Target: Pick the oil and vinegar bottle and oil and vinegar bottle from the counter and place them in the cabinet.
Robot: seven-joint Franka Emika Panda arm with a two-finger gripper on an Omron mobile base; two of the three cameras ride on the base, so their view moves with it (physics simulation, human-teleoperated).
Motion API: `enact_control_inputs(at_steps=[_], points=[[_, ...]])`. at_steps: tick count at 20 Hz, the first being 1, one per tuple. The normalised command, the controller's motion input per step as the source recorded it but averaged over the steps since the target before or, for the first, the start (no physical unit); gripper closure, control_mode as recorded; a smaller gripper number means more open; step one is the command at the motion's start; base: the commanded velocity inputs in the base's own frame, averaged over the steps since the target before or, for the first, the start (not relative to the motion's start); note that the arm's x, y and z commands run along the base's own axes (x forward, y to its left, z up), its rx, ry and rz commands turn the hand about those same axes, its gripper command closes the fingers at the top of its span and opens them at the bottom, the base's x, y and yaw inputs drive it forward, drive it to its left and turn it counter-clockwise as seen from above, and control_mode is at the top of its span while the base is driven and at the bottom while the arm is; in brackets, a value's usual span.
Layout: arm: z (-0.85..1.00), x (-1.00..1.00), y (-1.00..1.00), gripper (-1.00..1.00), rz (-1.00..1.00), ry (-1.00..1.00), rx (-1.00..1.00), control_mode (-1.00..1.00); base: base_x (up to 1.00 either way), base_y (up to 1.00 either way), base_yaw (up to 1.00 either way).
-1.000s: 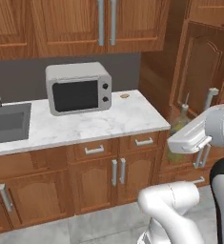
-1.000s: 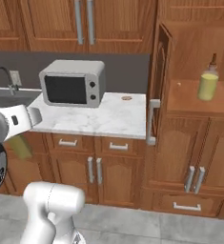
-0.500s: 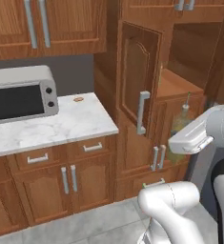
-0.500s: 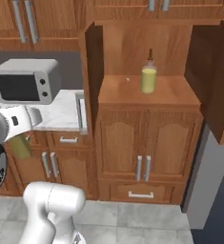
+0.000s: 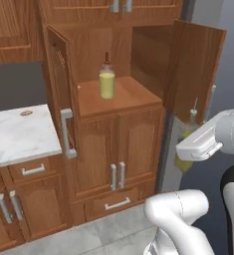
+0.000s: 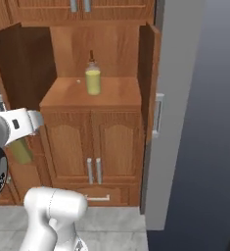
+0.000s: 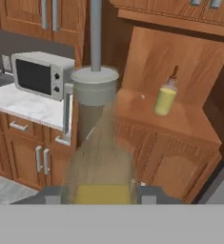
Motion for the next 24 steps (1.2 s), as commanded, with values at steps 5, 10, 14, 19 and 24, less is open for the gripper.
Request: enact_control_inputs(at_steps=[5, 10, 14, 19, 24], points=[[0.0, 0.0, 0.0, 1.0, 0.0, 0.0, 0.0, 1.0, 0.45, -0.71, -0.11], [0.0, 0.0, 0.0, 1.0, 0.0, 0.0, 0.0, 1.0, 0.73, -0.04, -0.01], [0.0, 0.0, 0.0, 1.0, 0.0, 0.0, 0.0, 1.0, 0.55, 0.16, 0.0], [0.0, 0.0, 0.0, 1.0, 0.0, 0.0, 0.0, 1.0, 0.44, 0.18, 0.0], [0.0, 0.0, 0.0, 1.0, 0.0, 0.0, 0.0, 1.0, 0.67, 0.16, 0.0]])
